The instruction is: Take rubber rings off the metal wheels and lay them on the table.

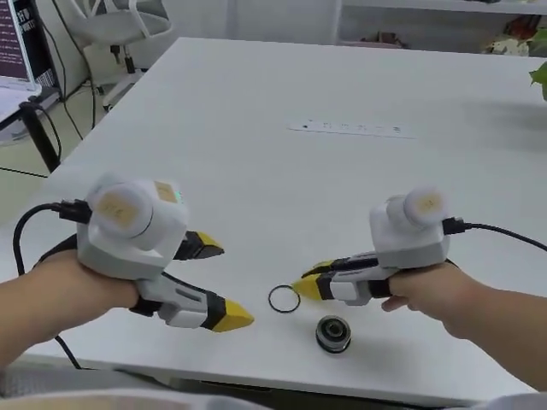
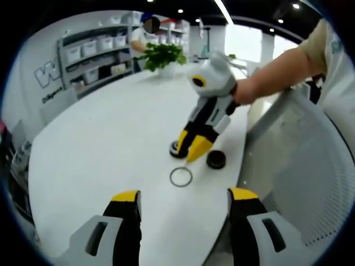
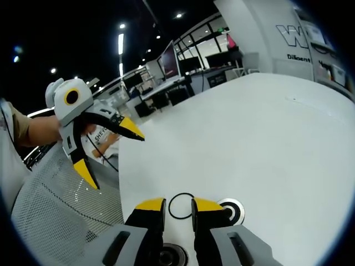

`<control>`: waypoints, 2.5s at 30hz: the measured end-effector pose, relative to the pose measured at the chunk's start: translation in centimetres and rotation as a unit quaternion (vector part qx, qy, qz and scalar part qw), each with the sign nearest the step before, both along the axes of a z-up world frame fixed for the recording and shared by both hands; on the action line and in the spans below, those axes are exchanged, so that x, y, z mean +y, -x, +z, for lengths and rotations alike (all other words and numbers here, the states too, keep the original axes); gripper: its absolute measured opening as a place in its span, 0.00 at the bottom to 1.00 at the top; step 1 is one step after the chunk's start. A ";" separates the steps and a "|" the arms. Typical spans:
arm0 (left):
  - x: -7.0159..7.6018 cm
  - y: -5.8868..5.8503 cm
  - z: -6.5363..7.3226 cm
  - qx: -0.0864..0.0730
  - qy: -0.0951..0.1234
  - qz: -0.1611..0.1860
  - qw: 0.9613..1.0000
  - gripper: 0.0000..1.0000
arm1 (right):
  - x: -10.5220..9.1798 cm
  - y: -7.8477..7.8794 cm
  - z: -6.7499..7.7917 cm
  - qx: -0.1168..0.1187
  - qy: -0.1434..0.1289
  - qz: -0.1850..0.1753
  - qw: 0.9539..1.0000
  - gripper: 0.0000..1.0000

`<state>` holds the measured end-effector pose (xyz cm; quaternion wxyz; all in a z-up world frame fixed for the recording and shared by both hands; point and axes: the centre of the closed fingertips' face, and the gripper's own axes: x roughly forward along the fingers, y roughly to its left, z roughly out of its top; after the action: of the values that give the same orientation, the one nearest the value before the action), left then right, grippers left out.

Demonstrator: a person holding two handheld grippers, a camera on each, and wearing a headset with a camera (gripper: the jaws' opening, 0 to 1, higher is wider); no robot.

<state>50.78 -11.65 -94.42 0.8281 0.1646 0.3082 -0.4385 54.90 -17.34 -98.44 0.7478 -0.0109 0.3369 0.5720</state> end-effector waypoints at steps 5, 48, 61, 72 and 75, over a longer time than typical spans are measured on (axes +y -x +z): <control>-0.5 -0.2 0.1 0.000 0.001 -0.004 1.000 0.64 | -0.4 0.1 1.2 -0.007 -0.014 0.000 1.000 0.18; -6.2 -1.2 -0.7 0.007 -0.002 -0.065 0.998 0.59 | -6.7 2.0 2.3 -0.035 -0.039 -0.019 0.998 0.25; -7.7 -0.6 -1.8 0.018 -0.004 -0.086 0.996 0.54 | -6.5 3.6 1.1 -0.042 -0.030 0.007 0.999 0.27; -9.1 -0.2 -3.0 0.030 -0.009 -0.104 0.994 0.51 | -7.1 4.5 -0.9 -0.051 -0.011 0.033 0.998 0.28; -9.5 0.0 -3.3 0.034 -0.012 -0.110 0.993 0.49 | -7.3 4.7 -1.5 -0.054 -0.004 0.038 0.998 0.28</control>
<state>50.76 -21.12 -97.76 0.7619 0.1925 0.3210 -0.5286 50.16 -24.63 -99.95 0.7425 -0.0518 0.2929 0.6002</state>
